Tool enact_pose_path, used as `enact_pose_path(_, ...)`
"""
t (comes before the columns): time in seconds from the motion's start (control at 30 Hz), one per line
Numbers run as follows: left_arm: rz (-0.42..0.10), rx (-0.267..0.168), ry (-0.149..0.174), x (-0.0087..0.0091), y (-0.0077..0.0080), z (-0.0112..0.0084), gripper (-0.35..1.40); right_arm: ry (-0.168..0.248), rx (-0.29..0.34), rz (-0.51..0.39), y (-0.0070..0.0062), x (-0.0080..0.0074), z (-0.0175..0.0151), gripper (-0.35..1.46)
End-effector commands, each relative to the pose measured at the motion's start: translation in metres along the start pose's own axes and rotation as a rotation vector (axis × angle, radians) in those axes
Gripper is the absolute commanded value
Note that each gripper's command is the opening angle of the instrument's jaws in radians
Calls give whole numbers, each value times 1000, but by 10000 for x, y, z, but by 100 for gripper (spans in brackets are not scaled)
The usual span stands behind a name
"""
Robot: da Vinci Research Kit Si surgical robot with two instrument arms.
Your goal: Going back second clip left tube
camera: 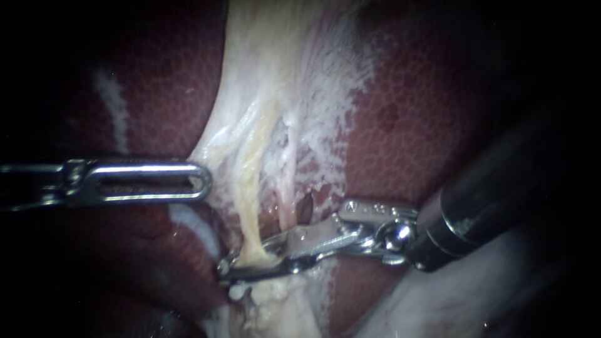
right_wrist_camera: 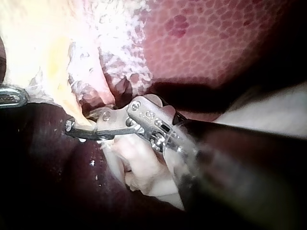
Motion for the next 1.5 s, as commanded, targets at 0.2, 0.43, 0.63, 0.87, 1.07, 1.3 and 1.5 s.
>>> enact_pose_path(0.2, 0, 0, 0, 0, 0, 0, -35, 0, 0, 0, -1, 0, 1, -35)
enact_pose_path(0.43, 0, 0, 0, 0, 0, 0, -35, 4, -6, 1, 0, 1, 1, -9)
enact_pose_path(0.63, 0, 0, 0, 0, 0, 0, -35, 7, -20, -243, 6, 10, 3, 49)
enact_pose_path(0.87, 0, 0, 0, 0, -1, 0, -35, 17, -42, -343, 6, 13, 7, 57)
enact_pose_path(1.07, 0, 0, 0, 0, -1, 0, -35, 18, -57, -407, 7, 14, 10, 60)
enact_pose_path(1.3, 0, 0, 0, 0, -1, 0, -35, 15, -58, -484, 8, 14, 12, 60)
enact_pose_path(1.5, 0, 0, 0, 0, -1, 0, -35, 13, -58, -508, 8, 14, 12, 60)
